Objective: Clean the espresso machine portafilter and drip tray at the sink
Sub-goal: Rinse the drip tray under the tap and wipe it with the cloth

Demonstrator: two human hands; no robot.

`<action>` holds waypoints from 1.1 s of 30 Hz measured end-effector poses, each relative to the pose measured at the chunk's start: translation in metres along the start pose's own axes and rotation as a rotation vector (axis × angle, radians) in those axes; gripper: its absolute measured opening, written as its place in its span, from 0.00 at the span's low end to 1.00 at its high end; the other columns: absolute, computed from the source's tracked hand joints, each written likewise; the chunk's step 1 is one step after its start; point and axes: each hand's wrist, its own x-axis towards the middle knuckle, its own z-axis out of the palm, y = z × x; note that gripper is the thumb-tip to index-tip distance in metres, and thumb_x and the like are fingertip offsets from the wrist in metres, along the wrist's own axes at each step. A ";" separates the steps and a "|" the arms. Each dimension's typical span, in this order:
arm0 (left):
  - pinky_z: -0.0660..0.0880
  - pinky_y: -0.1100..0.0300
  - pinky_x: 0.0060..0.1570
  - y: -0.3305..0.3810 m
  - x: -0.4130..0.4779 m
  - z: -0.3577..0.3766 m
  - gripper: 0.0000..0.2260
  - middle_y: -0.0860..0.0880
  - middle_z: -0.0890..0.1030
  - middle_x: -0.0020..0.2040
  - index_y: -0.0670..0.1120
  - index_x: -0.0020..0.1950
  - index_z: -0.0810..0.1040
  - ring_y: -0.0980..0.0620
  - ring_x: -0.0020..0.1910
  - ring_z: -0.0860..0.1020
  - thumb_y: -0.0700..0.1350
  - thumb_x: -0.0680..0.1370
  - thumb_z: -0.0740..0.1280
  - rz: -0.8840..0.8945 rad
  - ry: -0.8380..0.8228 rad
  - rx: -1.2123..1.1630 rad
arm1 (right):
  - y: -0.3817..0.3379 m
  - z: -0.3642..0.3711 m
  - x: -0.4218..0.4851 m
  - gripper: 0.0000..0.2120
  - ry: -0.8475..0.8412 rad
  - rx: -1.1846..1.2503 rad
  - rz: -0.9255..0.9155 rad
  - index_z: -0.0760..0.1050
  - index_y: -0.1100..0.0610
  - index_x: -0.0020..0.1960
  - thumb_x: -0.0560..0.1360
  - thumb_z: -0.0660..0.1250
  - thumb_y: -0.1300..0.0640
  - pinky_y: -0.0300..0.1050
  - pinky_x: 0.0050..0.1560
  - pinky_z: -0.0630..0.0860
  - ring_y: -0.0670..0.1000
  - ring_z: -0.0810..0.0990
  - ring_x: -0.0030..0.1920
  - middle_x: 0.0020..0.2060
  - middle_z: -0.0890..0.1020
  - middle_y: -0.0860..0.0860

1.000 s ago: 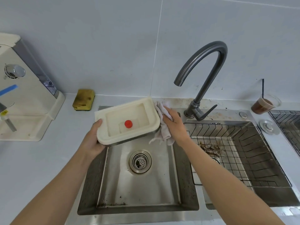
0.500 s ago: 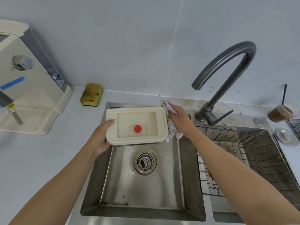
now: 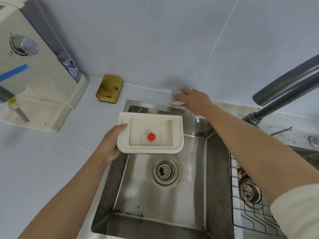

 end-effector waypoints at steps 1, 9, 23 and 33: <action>0.76 0.52 0.51 -0.001 0.002 -0.002 0.13 0.45 0.80 0.55 0.44 0.62 0.73 0.47 0.53 0.79 0.45 0.79 0.59 -0.006 -0.002 0.003 | 0.000 0.004 0.009 0.33 -0.007 -0.025 -0.007 0.59 0.45 0.71 0.72 0.69 0.63 0.49 0.57 0.72 0.57 0.69 0.64 0.71 0.60 0.49; 0.76 0.50 0.54 -0.005 0.011 -0.011 0.27 0.43 0.79 0.61 0.42 0.67 0.71 0.44 0.58 0.78 0.49 0.69 0.65 -0.036 -0.036 -0.018 | -0.009 0.026 0.031 0.28 -0.038 -0.156 -0.016 0.48 0.40 0.73 0.77 0.56 0.44 0.58 0.67 0.59 0.57 0.56 0.73 0.76 0.48 0.47; 0.75 0.51 0.55 -0.004 -0.023 0.008 0.14 0.45 0.81 0.56 0.47 0.59 0.76 0.47 0.55 0.79 0.50 0.80 0.55 -0.011 -0.119 0.011 | -0.046 -0.011 -0.102 0.38 -0.117 1.094 0.220 0.38 0.52 0.76 0.77 0.62 0.50 0.48 0.74 0.48 0.50 0.47 0.76 0.76 0.48 0.48; 0.77 0.49 0.50 -0.013 -0.052 0.022 0.15 0.48 0.83 0.51 0.51 0.55 0.77 0.48 0.52 0.80 0.55 0.80 0.54 -0.030 -0.215 -0.026 | -0.090 0.014 -0.194 0.61 -0.075 1.193 0.216 0.33 0.50 0.74 0.61 0.78 0.52 0.48 0.73 0.59 0.47 0.59 0.73 0.74 0.55 0.44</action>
